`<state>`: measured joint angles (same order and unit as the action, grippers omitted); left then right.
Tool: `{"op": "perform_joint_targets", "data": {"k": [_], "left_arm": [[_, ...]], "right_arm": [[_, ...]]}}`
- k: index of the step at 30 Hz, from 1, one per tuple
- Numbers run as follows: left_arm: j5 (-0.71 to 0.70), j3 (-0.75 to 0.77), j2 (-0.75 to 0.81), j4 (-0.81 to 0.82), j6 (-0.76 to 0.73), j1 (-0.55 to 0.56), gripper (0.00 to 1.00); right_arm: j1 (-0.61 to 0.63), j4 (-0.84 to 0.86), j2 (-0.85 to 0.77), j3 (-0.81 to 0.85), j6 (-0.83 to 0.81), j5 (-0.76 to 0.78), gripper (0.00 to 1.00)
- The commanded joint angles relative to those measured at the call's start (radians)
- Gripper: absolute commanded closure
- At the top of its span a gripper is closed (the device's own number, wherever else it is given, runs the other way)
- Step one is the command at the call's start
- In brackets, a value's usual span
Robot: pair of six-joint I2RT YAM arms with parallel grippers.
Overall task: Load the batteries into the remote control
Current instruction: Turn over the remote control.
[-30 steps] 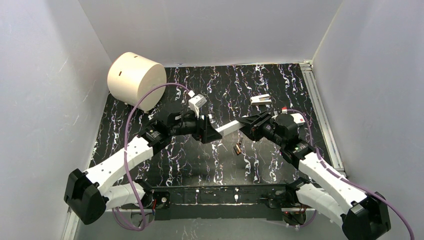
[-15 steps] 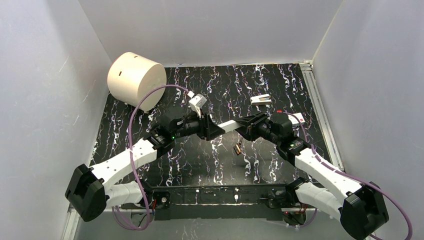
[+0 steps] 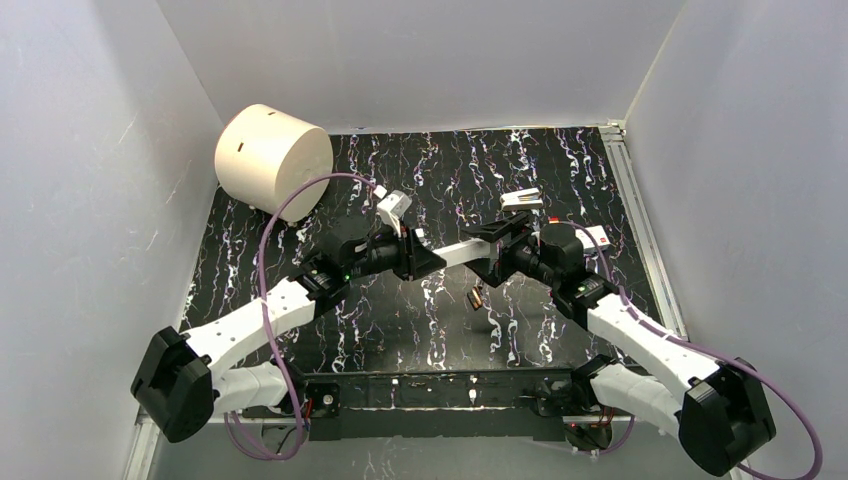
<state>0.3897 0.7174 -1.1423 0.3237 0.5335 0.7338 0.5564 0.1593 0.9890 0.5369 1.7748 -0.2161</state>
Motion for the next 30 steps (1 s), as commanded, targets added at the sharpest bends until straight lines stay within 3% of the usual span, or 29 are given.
{"op": "perform_joint_targets", "data": {"k": [1, 3, 7, 12, 15, 19, 24, 30], "left_arm": [[0.129, 0.079, -0.021, -0.06, 0.076, -0.077, 1.0], [0.239, 0.1, -0.03, -0.072, 0.131, -0.145, 1.0], [0.467, 0.182, -0.05, -0.18, 0.16, -0.245, 1.0], [0.633, 0.366, -0.108, -0.539, 0.047, -0.265, 1.0], [0.694, 0.42, -0.121, -0.644, -0.009, -0.267, 1.0], [0.737, 0.432, -0.107, -0.636, -0.009, -0.269, 1.0], [0.766, 0.421, -0.102, -0.54, 0.065, -0.284, 1.0], [0.782, 0.4, -0.106, -0.475, 0.125, -0.295, 1.0]], "right_arm": [[0.002, 0.105, -0.035, 0.004, -0.154, -0.058, 0.07], [-0.01, 0.157, -0.068, -0.026, -0.235, -0.056, 0.02], [-0.014, 0.242, -0.102, -0.019, -0.488, -0.117, 0.01], [-0.013, 0.001, -0.063, 0.14, -0.865, -0.272, 0.01], [-0.014, -0.081, -0.061, 0.202, -1.001, -0.305, 0.01], [-0.014, -0.035, -0.046, 0.23, -0.993, -0.411, 0.04], [-0.013, 0.221, -0.043, 0.148, -0.813, -0.547, 0.21], [-0.014, 0.203, -0.057, 0.107, -0.781, -0.46, 0.24]]}}
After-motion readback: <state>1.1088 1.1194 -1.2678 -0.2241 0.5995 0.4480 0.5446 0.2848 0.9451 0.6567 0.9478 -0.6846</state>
